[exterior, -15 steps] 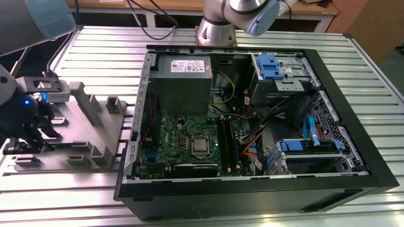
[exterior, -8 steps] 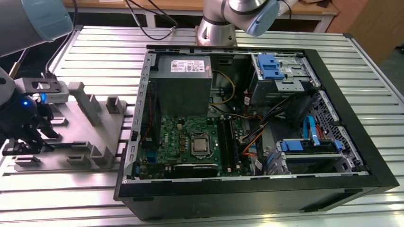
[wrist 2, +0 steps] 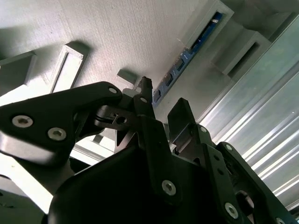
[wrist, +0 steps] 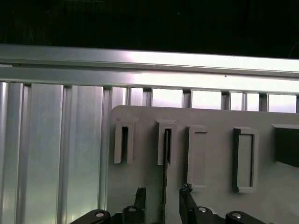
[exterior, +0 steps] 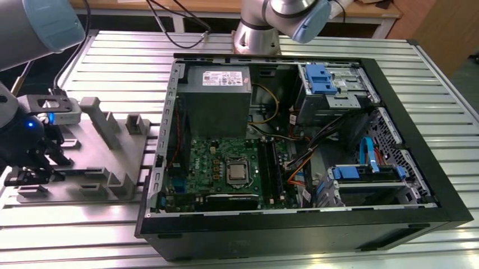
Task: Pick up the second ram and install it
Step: 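Pick up the second ram and move it above second insertion slot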
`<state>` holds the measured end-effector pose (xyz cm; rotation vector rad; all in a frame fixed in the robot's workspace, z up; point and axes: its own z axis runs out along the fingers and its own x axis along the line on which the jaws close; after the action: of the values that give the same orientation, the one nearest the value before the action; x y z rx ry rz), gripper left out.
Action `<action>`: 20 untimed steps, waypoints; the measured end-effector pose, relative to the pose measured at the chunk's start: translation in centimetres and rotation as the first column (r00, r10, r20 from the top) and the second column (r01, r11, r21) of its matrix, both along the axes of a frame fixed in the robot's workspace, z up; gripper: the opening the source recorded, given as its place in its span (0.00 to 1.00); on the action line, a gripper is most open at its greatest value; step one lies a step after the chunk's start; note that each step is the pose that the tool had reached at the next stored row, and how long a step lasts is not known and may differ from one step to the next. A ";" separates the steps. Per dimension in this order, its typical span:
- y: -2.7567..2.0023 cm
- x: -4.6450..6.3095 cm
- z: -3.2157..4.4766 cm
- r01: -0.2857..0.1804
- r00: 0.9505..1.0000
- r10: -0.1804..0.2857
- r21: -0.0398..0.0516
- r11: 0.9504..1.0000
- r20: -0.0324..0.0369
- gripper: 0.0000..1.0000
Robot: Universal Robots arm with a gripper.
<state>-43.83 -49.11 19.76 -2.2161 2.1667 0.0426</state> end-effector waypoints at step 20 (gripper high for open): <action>0.00 0.0 -0.12 0.000 1.000 0.000 0.000 1.000 0.000 0.24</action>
<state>-43.85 -49.11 19.64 -2.2165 2.1664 0.0424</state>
